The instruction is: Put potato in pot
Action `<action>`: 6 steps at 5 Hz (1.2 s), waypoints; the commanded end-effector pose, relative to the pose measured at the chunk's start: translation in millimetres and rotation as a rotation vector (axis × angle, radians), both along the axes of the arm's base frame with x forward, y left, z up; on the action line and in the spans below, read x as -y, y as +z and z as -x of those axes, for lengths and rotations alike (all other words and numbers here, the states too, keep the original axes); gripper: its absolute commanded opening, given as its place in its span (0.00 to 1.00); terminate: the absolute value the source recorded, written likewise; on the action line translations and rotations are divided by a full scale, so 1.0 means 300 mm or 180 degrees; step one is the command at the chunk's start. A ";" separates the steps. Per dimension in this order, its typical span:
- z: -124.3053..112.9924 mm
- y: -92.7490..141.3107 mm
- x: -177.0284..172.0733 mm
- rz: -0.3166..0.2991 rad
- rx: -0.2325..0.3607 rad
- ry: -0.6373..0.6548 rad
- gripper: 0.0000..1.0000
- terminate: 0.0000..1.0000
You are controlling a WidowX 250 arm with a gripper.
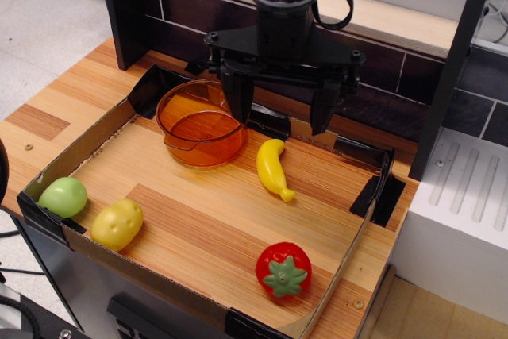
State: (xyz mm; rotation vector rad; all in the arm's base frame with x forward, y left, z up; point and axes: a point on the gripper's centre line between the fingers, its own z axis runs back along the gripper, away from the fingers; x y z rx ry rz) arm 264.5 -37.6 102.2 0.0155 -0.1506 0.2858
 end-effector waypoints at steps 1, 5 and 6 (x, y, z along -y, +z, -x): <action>0.000 0.000 0.000 0.0000 0.0000 0.0000 1.00 0.00; 0.124 0.027 -0.364 0.0382 -0.0237 -0.1262 1.00 0.00; 0.145 -0.033 -0.418 0.0420 -0.0424 -0.1456 1.00 0.00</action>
